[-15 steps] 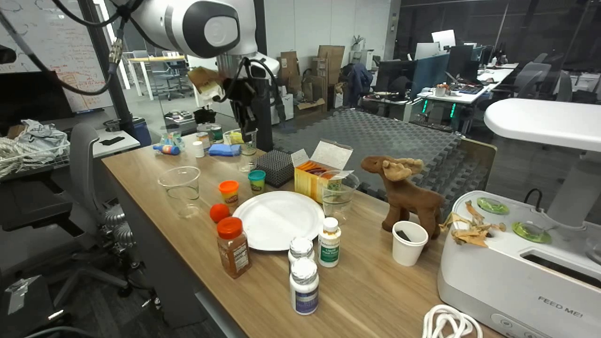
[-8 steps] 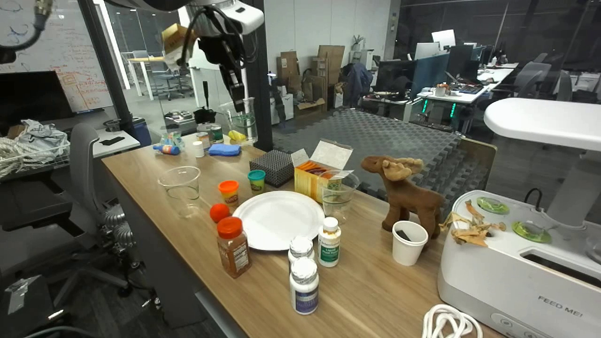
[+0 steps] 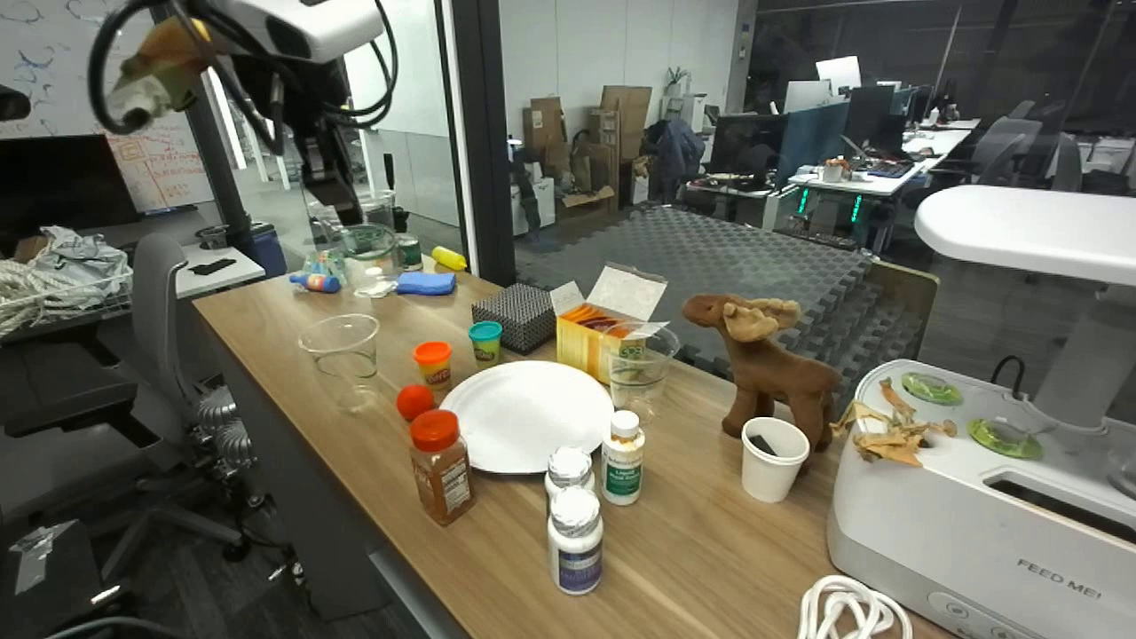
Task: Pick up all the objects surrounding the white plate and arrange them on the plate
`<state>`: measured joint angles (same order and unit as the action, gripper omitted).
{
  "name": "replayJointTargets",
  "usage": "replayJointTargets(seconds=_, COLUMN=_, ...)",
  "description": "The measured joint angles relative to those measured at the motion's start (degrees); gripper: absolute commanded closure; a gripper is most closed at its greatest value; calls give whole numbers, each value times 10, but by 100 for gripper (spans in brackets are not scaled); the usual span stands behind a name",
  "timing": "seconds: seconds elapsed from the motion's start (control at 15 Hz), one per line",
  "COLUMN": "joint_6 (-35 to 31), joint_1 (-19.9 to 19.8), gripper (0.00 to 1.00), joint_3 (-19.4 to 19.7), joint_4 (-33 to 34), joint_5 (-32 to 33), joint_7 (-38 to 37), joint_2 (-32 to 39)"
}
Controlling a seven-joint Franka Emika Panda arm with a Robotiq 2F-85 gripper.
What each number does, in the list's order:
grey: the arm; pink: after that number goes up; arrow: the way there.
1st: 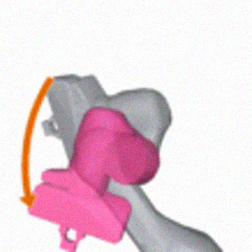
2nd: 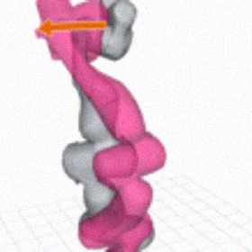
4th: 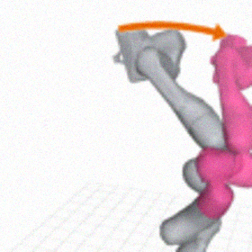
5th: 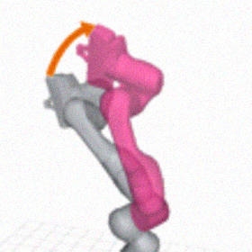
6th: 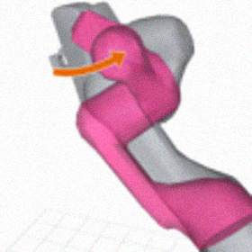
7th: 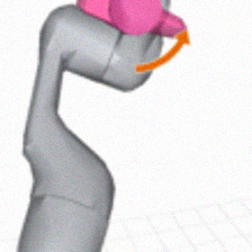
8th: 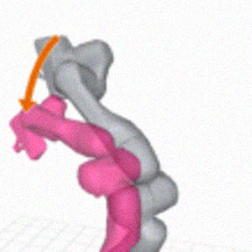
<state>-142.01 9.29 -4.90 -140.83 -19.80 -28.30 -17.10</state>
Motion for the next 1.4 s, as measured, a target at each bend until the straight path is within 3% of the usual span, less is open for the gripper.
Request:
replayJointTargets(seconds=0.27, joint_6=9, joint_1=23, gripper=93, joint_3=0, joint_4=-54, joint_5=-108, joint_7=67, joint_2=-45)
replayJointTargets(seconds=0.47, joint_6=11, joint_1=34, gripper=93, joint_3=-1, joint_4=-73, joint_5=-145, joint_7=92, joint_2=-49)
replayJointTargets(seconds=1.4, joint_6=-19, joint_1=12, gripper=94, joint_3=18, joint_4=-93, joint_5=-156, joint_7=177, joint_2=-18)
